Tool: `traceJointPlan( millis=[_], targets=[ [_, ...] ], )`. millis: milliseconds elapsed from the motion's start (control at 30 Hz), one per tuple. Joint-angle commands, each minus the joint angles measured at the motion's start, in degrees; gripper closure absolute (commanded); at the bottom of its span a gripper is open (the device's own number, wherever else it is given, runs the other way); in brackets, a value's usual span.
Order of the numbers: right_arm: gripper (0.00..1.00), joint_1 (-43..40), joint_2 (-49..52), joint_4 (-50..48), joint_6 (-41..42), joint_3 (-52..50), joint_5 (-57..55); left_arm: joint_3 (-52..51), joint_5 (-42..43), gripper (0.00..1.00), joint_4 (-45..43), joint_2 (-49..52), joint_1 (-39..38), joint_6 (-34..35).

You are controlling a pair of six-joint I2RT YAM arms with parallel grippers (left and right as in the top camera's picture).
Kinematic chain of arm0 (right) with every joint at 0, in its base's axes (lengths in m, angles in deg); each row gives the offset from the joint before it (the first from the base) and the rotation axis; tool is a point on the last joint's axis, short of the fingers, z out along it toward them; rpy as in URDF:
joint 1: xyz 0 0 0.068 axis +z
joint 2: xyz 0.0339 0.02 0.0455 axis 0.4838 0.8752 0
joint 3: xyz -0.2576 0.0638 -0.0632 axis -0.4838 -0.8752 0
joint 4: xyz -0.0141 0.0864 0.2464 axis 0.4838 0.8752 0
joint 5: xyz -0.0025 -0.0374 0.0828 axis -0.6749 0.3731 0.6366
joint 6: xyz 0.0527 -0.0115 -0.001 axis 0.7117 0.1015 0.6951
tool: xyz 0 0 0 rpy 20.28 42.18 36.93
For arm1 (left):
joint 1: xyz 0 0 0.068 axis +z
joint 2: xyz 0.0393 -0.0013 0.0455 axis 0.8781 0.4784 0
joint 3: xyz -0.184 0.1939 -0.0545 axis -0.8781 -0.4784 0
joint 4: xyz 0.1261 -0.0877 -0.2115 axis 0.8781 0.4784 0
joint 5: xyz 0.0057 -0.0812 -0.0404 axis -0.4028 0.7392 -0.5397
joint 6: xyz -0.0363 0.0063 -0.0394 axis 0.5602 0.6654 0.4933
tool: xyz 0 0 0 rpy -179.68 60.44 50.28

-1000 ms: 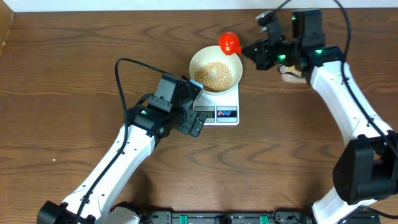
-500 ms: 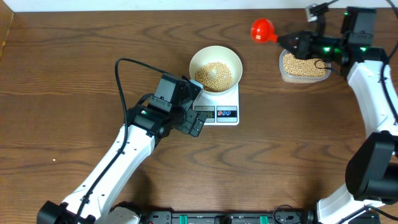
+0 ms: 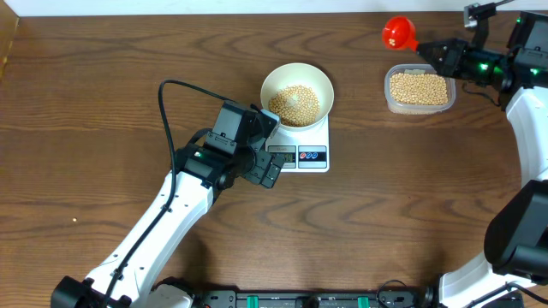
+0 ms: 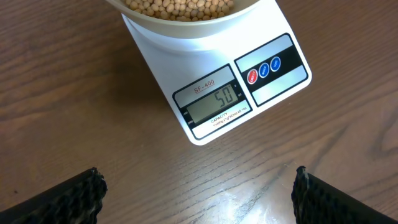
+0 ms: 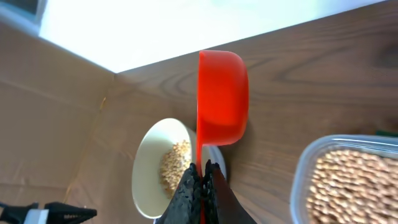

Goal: Scoop item into bowl and weigh 50g on scale
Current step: 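Move the red scoop with the right gripper back to the soybean tub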

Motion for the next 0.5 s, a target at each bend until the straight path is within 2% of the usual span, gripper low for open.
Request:
traceJointPlan(
  millis=[0,467],
  targets=[
    [0.99,-1.2,-1.7,0.8,-1.1,0.3,-3.6,0.5,-0.3,0.02,0.1,0.2,-0.1,-0.8],
    [0.99,-3.2,-1.7,14.4,-16.4,0.3,-15.2,0.5,-0.3,0.02,0.1,0.2,-0.1,-0.8]
  ],
)
